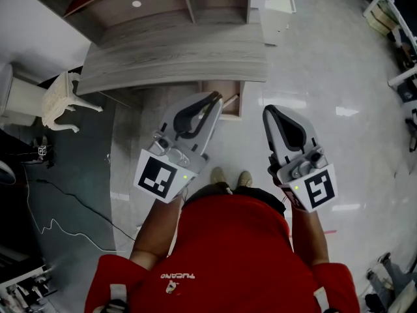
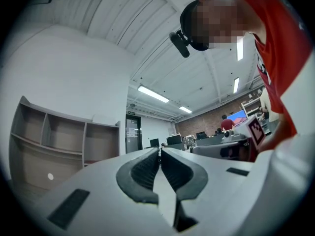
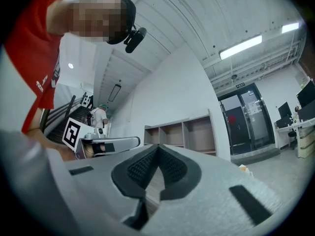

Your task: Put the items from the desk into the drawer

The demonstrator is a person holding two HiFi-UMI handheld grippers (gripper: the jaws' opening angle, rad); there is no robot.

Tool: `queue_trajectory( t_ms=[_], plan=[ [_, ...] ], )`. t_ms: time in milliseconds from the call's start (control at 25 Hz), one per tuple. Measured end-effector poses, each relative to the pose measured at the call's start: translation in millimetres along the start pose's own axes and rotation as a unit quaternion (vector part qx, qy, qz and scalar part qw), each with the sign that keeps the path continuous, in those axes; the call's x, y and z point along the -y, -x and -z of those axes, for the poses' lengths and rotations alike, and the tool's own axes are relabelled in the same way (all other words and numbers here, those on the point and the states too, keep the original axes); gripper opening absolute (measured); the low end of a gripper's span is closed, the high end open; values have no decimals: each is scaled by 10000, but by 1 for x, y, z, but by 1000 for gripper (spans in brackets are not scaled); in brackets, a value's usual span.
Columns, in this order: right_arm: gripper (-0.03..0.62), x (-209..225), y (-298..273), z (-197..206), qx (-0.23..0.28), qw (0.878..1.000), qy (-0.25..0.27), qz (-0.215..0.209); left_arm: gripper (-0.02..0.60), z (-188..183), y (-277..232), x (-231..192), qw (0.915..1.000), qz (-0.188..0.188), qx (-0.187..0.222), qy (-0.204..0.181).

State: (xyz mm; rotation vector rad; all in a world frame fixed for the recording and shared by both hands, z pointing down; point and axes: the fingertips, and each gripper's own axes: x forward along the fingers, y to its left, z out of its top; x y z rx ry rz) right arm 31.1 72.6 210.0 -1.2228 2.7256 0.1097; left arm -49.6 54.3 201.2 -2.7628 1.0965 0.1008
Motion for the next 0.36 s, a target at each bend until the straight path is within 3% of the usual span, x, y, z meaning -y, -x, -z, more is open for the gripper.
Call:
queue_trajectory(
  t_ms=[360],
  plan=[
    [3, -5, -2, -7, 37, 10000, 24, -68, 17, -11, 2, 3, 10000, 53, 71, 35]
  ],
)
